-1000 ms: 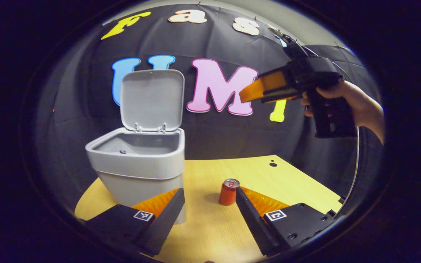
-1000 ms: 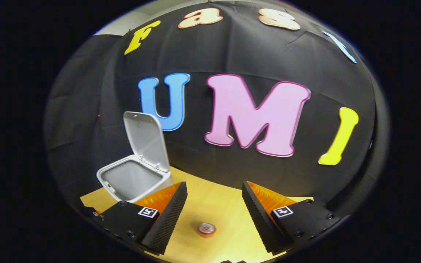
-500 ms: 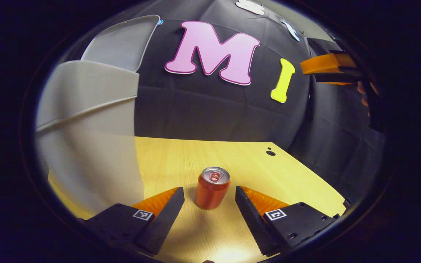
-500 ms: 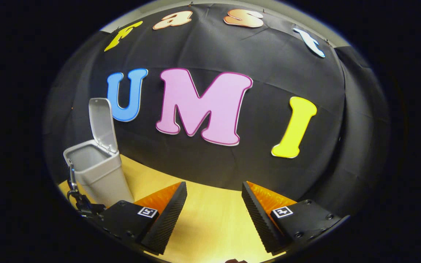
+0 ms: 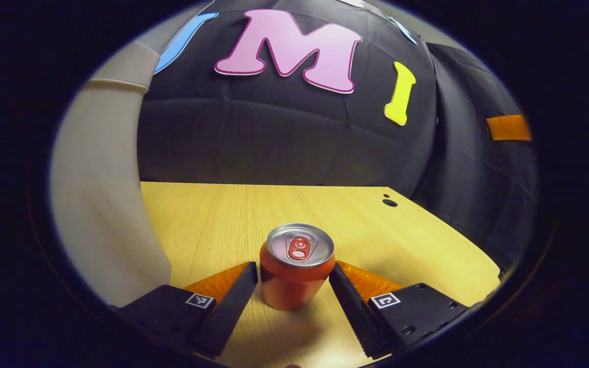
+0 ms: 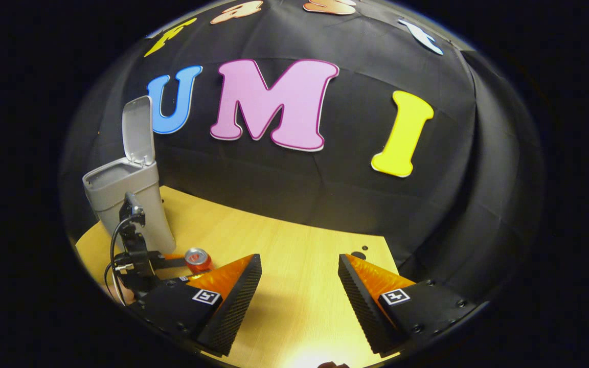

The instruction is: Press the lid of the desktop garbage bin to open it, pick up the crumpled paper on the desktop and throw it into the bin, then pick up the pop can on the desktop and drop it into the bin, and finally close the garbage bin lid.

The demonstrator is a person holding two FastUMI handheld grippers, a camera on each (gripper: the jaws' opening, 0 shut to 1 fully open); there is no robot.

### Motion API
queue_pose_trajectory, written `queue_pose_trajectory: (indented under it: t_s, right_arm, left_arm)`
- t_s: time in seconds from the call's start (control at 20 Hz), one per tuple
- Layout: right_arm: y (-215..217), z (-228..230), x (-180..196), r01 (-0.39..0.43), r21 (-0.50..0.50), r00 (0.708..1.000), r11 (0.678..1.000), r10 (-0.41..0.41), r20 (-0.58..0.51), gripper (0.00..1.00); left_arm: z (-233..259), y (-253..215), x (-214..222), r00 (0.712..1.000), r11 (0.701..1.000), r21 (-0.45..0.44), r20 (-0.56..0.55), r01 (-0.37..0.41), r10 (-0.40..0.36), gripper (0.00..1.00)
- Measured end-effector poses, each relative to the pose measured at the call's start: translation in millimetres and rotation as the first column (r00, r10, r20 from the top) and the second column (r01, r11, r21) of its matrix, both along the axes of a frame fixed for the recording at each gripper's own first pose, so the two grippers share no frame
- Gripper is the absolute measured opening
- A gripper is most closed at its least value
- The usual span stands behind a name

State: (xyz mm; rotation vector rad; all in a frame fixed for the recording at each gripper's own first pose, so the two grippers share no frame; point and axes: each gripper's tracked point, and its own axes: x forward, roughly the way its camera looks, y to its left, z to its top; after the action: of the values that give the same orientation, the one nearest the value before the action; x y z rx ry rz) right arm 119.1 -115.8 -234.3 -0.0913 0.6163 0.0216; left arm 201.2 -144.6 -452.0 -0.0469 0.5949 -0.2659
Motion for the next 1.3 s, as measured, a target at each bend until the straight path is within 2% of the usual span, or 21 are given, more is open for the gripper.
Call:
queue_pose_trajectory:
  t_s: [0.1, 0.25, 0.3, 0.4, 0.6, 0.7, 0.9, 1.05, 1.1, 1.3]
  right_arm:
    - [-8.2, -9.4, -7.6, 0.018, 0.011, 0.999, 1.0, -0.018, -0.027, 0.97]
    - [-20.0, -11.7, -8.8, 0.04, 0.004, 0.999, 0.999, -0.04, -0.031, 0.97]
    - [-21.6, -8.7, -7.3, 0.044, 0.006, 0.999, 0.999, -0.044, -0.024, 0.97]
    - [-22.0, -3.2, -4.9, 0.037, 0.01, 0.999, 0.999, -0.037, -0.001, 0.97]
    - [-19.1, 12.5, 0.3, 0.033, 0.033, 0.999, 0.999, -0.034, 0.019, 0.97]
    - [-15.5, 26.6, 2.4, 0.025, 0.047, 0.999, 0.999, -0.027, 0.042, 0.97]
    - [-16.1, 51.5, 1.2, -0.009, 0.03, 0.998, 1.0, 0.007, 0.055, 0.97]
    - [-17.7, 71.2, 0.5, -0.007, 0.019, 0.996, 1.0, 0.005, 0.089, 0.97]
    - [-17.6, 75.6, 0.8, 0.003, 0.022, 0.995, 1.0, -0.005, 0.096, 0.97]
    - [-13.3, 94.2, 0.1, 0.037, 0.065, 0.993, 0.997, -0.044, 0.112, 0.97]
  left_arm:
    - [-6.3, -2.5, 6.3, 1.0, 0.999, 0.042, 0.004, 0.029, -0.029, 0.96]
    - [-6.2, -6.1, 13.3, 0.999, 0.999, 0.036, -0.005, 0.039, -0.038, 0.95]
    - [-4.2, -5.9, 12.1, 0.999, 0.998, 0.052, -0.015, 0.042, -0.041, 0.89]
    - [8.7, -9.7, 10.6, 0.999, 0.996, 0.067, -0.011, 0.052, -0.051, 0.88]
    - [85.2, -18.8, 2.4, 0.995, 0.993, 0.087, 0.055, 0.078, -0.083, 0.87]
    - [130.1, -19.4, -4.4, 0.995, 0.99, 0.126, 0.068, 0.069, -0.078, 0.87]
    - [225.7, -29.1, -5.0, 0.994, 0.992, 0.108, 0.086, 0.062, -0.072, 0.87]
    - [291.5, -13.2, -1.4, 0.988, 0.991, 0.128, 0.142, 0.04, -0.058, 0.87]
    - [309.8, -1.5, 0.8, 0.985, 0.987, 0.16, 0.165, 0.032, -0.059, 0.87]
    - [349.4, 64.4, 7.0, 0.971, 0.964, 0.257, 0.238, -0.063, 0.0, 0.87]
